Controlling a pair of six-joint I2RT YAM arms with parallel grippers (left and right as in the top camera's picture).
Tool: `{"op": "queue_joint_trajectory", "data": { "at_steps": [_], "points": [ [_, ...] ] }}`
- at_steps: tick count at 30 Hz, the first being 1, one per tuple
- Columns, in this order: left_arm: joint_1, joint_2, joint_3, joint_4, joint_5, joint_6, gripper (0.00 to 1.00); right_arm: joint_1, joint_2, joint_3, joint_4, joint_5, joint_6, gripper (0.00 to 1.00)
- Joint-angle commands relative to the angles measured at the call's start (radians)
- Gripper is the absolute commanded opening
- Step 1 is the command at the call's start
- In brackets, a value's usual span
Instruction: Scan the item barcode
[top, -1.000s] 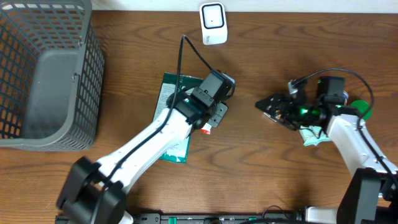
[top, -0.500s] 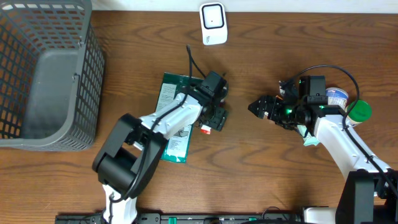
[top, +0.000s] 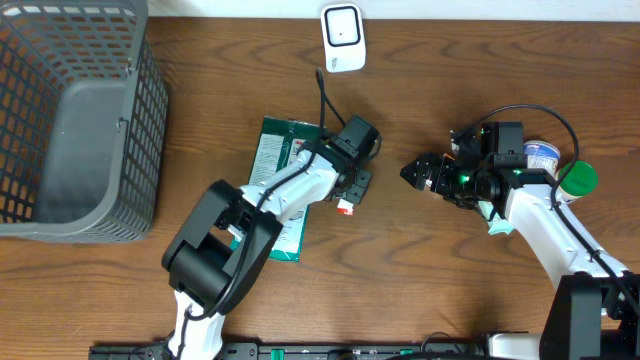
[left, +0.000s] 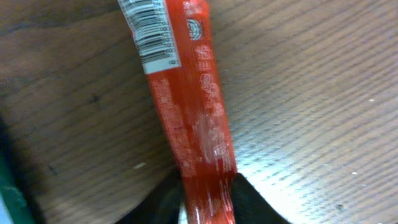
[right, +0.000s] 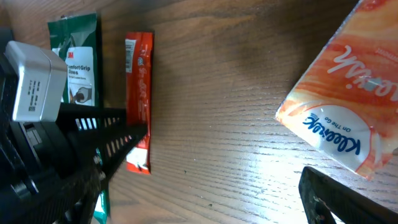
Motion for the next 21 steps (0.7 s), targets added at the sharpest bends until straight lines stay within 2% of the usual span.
{"op": "queue_joint_trajectory", "data": {
  "at_steps": [1,2,3,9,12,15,21],
  "points": [
    [-0.012,0.096,-0.057,-0.032,-0.047,-0.095,0.38,-0.007,0.002,-0.003,-0.001,0.002,0.009,0.98],
    [-0.017,0.098,-0.058,-0.033,-0.047,-0.126,0.48,-0.007,0.002,-0.003,-0.001,0.002,0.009,0.98],
    [-0.024,0.103,-0.059,-0.033,-0.047,-0.166,0.5,-0.007,0.002,-0.003,-0.002,0.002,0.009,0.98],
    [-0.069,0.148,-0.06,-0.026,-0.053,-0.255,0.48,-0.007,0.002,-0.003,-0.001,0.002,0.009,0.98],
    [-0.066,0.177,-0.06,-0.013,-0.057,-0.325,0.28,-0.007,0.002,-0.003,-0.001,0.002,0.009,0.99],
    [-0.068,0.208,-0.06,0.0,-0.058,-0.341,0.08,-0.007,0.002,-0.003,-0.001,0.002,0.009,0.99],
    [-0.045,0.093,-0.014,-0.048,-0.059,-0.223,0.07,-0.031,-0.009,0.006,0.003,-0.079,0.008,0.99]
  ]
}}
